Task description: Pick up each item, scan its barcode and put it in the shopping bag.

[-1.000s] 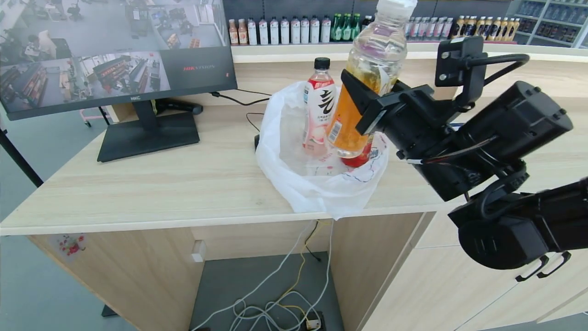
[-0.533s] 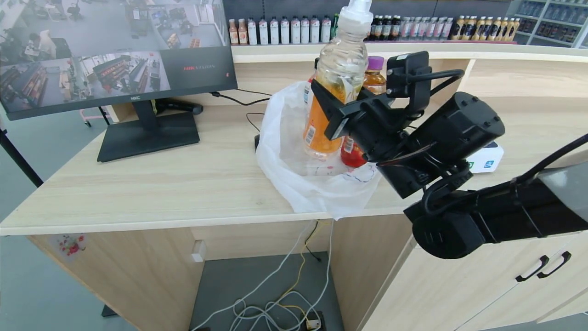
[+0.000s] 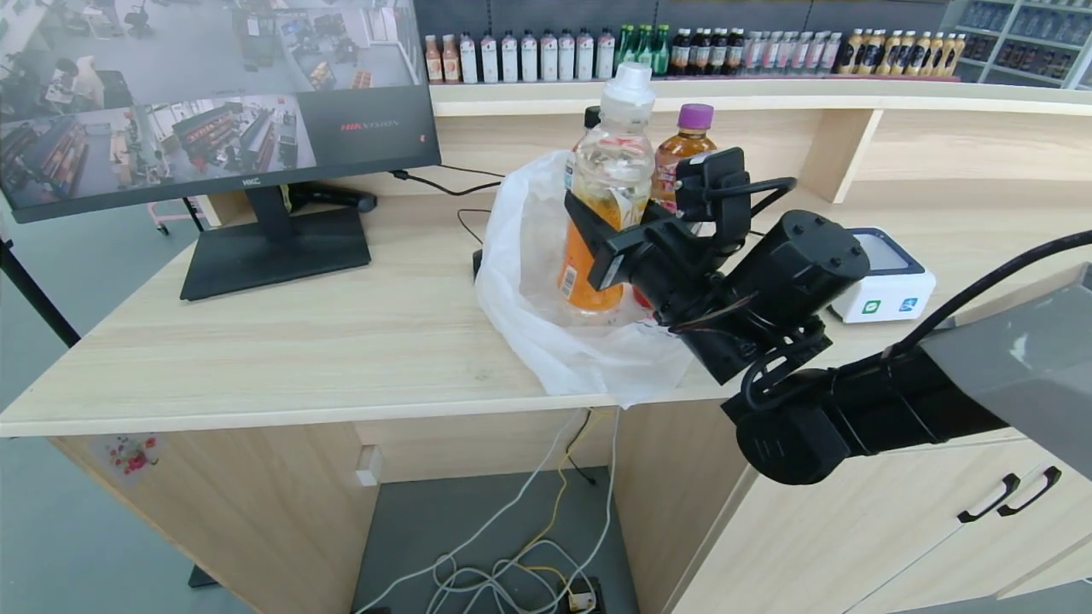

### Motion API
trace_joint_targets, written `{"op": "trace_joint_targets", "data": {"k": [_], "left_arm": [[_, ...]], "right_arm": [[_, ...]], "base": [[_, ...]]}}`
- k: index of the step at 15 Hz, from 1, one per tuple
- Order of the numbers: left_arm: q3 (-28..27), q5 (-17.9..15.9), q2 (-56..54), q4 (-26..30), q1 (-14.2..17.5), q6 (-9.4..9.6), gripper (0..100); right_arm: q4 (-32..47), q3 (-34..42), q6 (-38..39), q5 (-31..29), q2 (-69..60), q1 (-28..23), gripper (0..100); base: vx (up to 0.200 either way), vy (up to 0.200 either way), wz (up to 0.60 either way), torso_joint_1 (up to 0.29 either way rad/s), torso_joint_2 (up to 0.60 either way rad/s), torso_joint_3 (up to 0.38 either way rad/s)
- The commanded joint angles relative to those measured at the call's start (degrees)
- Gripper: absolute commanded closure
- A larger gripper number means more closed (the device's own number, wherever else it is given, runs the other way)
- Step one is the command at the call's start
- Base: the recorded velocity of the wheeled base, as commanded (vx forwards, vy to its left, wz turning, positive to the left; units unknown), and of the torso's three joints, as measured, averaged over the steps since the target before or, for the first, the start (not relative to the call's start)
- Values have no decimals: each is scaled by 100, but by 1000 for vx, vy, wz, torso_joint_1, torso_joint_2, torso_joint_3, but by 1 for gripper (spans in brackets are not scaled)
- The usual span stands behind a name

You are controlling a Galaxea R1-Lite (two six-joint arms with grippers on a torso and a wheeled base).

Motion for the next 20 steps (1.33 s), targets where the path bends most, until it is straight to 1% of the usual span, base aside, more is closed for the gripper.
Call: {"op": "trace_joint_targets", "data": {"k": [1,20], "left_arm": [[0,6,-2,0,0,0,0],[0,6,-2,0,0,0,0]], "right_arm": [[-15,28,-1,11,118,-23,100],[-68,37,16,-15,443,-58,100]], "base": [[0,0,0,0,0,0],[0,0,0,0,0,0]]}}
